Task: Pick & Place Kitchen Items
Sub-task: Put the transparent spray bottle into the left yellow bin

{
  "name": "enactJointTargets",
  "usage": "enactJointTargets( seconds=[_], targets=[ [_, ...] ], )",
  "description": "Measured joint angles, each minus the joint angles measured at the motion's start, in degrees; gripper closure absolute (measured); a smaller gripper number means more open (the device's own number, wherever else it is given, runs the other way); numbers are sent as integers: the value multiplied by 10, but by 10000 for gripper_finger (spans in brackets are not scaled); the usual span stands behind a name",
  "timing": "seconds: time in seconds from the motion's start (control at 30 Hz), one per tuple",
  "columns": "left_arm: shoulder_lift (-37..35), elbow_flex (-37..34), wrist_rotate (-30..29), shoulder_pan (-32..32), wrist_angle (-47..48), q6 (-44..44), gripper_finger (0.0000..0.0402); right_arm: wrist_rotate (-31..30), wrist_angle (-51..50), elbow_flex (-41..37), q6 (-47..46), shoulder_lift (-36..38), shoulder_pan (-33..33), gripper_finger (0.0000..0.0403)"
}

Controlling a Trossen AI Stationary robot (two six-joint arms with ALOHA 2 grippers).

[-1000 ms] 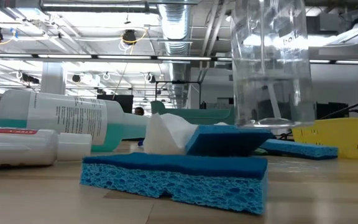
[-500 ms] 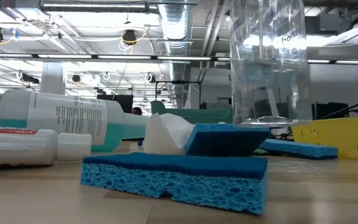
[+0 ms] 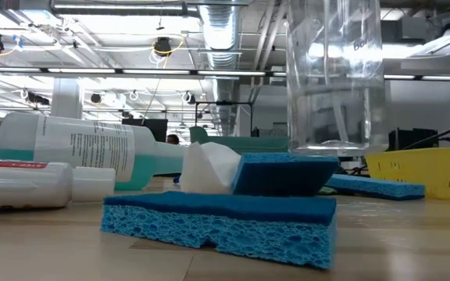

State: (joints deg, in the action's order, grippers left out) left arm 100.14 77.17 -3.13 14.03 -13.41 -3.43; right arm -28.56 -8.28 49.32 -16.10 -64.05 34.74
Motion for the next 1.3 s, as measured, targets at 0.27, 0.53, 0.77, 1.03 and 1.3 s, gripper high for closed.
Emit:
enactJointTargets(
  seconds=[0.27, 0.53, 0.77, 1.03, 1.3],
  targets=[
    [0, 0, 0, -2, -3, -3, 313, 2, 2, 0, 0, 0, 0, 368],
    [0, 0, 0, -2, 0, -8, 313, 2, 14, 0, 2, 0, 2, 288],
    [-3, 0, -3, -4, 19, -4, 313, 1, 11, 0, 0, 0, 5, 158],
    [-49, -1, -7, -6, 108, 0, 313, -28, -16, 0, -33, 5, 24, 92],
    [-134, -2, -124, -2, 230, 1, 313, -66, -54, 0, -72, 4, 50, 91]
  ],
)
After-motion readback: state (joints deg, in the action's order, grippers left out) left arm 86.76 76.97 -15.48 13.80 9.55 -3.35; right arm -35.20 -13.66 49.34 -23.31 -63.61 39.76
